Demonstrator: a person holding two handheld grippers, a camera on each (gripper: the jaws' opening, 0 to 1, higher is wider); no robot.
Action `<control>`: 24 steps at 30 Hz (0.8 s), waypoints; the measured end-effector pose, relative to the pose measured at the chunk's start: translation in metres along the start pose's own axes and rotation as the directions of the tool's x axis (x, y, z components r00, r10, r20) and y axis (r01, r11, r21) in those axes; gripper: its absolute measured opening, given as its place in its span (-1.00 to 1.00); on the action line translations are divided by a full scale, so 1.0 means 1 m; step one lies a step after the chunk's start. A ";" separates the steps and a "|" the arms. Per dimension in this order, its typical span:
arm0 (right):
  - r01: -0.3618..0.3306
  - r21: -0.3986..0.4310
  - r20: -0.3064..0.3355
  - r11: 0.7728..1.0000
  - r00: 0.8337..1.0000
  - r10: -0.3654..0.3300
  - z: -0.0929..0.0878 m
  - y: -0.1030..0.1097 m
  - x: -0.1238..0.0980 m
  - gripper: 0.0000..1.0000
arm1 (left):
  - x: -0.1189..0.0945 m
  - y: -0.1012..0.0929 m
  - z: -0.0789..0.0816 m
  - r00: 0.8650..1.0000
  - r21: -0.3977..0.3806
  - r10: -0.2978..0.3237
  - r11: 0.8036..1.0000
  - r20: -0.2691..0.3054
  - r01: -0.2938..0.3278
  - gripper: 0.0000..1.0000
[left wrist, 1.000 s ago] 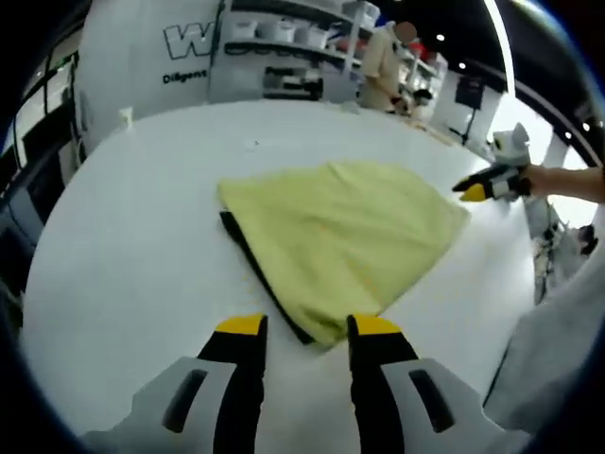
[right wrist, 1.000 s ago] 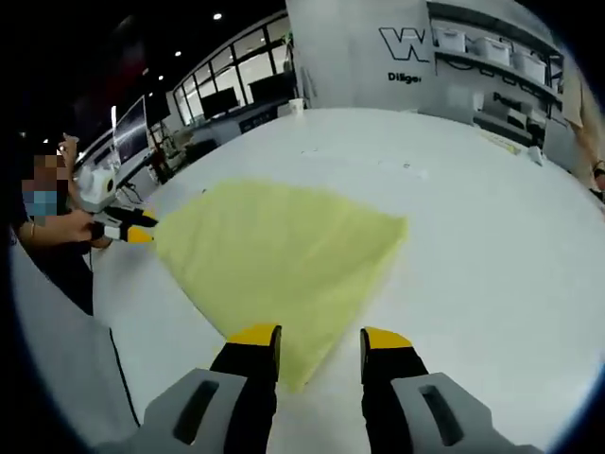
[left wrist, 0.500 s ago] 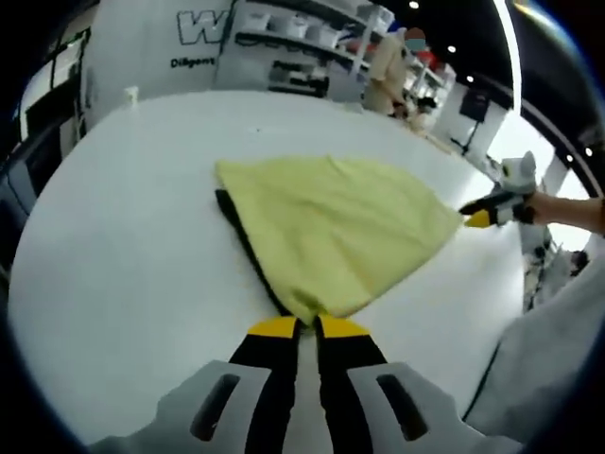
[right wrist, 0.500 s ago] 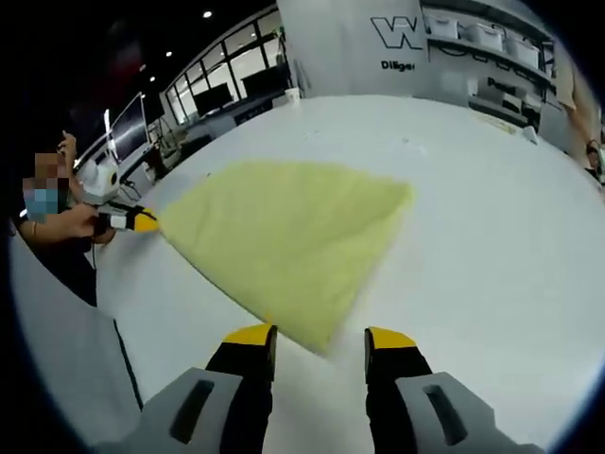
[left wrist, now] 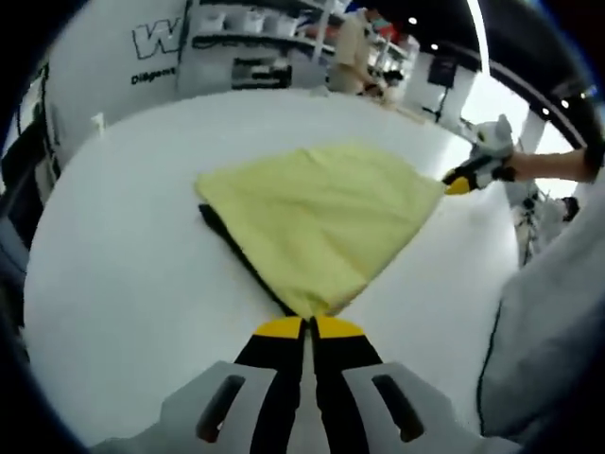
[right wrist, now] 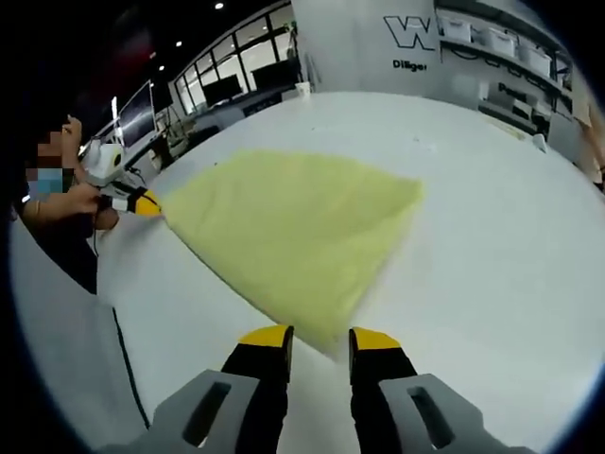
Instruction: Fold the garment on the visible template until the final outline fits inside the template.
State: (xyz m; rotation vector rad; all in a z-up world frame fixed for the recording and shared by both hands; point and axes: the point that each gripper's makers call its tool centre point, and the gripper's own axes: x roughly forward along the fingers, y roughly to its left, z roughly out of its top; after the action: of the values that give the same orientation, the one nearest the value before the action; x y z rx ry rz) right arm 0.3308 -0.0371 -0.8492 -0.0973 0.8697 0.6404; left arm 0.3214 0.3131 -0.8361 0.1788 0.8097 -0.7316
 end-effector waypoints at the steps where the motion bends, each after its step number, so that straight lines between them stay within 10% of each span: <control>1: -0.002 -0.003 0.001 1.000 1.000 0.002 0.001 0.000 -0.001 -0.64 | -0.002 0.002 0.001 1.000 0.034 -0.005 0.999 -0.002 0.005 -1.00; 6: -0.005 0.001 0.002 1.000 1.000 0.005 0.001 0.001 0.000 -0.64 | -0.008 -0.002 0.007 0.999 0.118 -0.040 0.992 -0.007 0.041 -1.00; 14: 0.002 0.006 0.007 1.000 1.000 -0.002 0.001 0.001 -0.003 -0.64 | -0.006 -0.001 -0.030 0.989 0.191 -0.004 0.981 -0.145 0.032 -1.00; 24: 0.010 0.010 0.011 1.000 1.000 -0.010 0.003 0.003 -0.003 -0.61 | -0.005 -0.004 -0.020 1.000 -0.049 0.020 0.999 -0.003 -0.020 -0.76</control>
State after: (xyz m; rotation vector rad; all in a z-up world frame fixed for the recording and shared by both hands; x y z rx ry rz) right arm 0.3294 -0.0355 -0.8443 -0.0887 0.8613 0.6263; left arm 0.3045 0.3208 -0.8461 0.1433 0.8268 -0.6921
